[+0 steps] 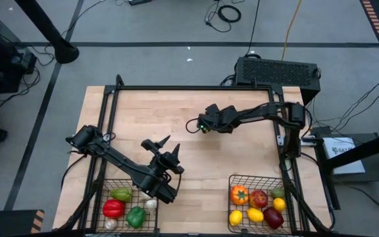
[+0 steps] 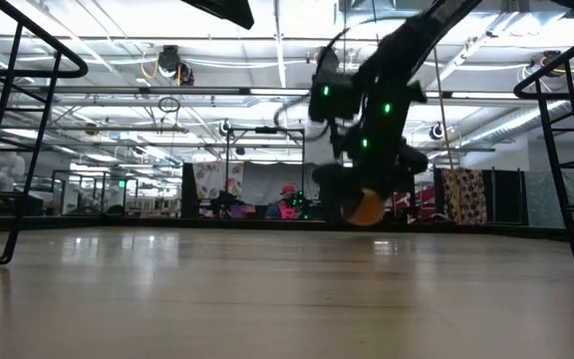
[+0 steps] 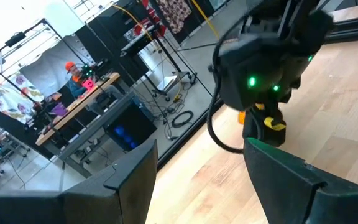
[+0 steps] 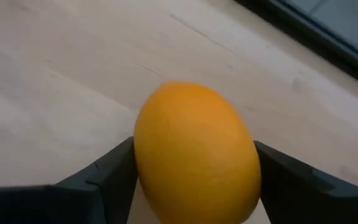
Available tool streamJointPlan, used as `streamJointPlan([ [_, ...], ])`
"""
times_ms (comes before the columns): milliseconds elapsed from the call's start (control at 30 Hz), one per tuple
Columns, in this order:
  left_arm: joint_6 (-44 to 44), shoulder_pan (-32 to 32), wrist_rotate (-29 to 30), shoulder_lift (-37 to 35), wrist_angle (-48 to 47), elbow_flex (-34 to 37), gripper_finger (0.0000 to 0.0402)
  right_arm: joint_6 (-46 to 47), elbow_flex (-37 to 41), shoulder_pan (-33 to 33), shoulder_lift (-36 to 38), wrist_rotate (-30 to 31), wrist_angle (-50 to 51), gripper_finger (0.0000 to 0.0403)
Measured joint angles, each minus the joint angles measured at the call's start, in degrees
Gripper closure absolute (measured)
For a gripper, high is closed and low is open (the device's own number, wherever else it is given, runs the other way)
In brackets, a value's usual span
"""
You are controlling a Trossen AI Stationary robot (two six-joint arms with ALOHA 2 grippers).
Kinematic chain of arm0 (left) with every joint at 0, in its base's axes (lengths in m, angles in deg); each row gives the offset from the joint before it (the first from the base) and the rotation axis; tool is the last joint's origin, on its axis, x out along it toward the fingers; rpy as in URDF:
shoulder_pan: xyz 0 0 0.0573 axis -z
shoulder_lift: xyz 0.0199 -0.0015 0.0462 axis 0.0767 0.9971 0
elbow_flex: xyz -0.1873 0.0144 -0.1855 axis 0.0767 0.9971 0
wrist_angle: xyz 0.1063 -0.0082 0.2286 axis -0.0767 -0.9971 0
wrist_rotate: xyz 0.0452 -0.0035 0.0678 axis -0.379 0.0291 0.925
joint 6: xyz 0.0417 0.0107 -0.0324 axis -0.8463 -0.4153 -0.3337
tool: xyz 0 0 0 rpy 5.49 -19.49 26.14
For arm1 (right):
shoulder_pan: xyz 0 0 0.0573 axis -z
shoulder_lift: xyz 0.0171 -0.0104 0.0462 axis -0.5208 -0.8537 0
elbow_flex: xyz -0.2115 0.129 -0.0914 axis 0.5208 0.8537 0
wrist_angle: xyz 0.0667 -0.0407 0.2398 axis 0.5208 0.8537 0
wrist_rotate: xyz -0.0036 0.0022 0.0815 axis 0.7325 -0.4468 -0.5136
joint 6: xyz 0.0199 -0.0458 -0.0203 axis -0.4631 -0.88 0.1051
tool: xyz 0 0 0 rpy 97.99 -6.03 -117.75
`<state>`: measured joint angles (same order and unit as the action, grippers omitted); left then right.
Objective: Sort produce into baskets
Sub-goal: Put the yellow lemon into the right black basket
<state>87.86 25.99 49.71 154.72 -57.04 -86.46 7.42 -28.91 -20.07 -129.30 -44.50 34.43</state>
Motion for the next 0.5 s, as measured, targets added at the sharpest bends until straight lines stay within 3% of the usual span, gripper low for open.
streamJointPlan([
  [200,-0.04,0.00,0.00,0.00,-0.02,0.00,0.0158,-3.96,0.00,-3.23,9.24,-4.79,2.90,0.0134],
  [500,0.00,0.00,-0.01,0.00,-0.03,0.00,0.0158,-5.75,0.00,-14.20,31.22,-9.20,10.17,0.0133],
])
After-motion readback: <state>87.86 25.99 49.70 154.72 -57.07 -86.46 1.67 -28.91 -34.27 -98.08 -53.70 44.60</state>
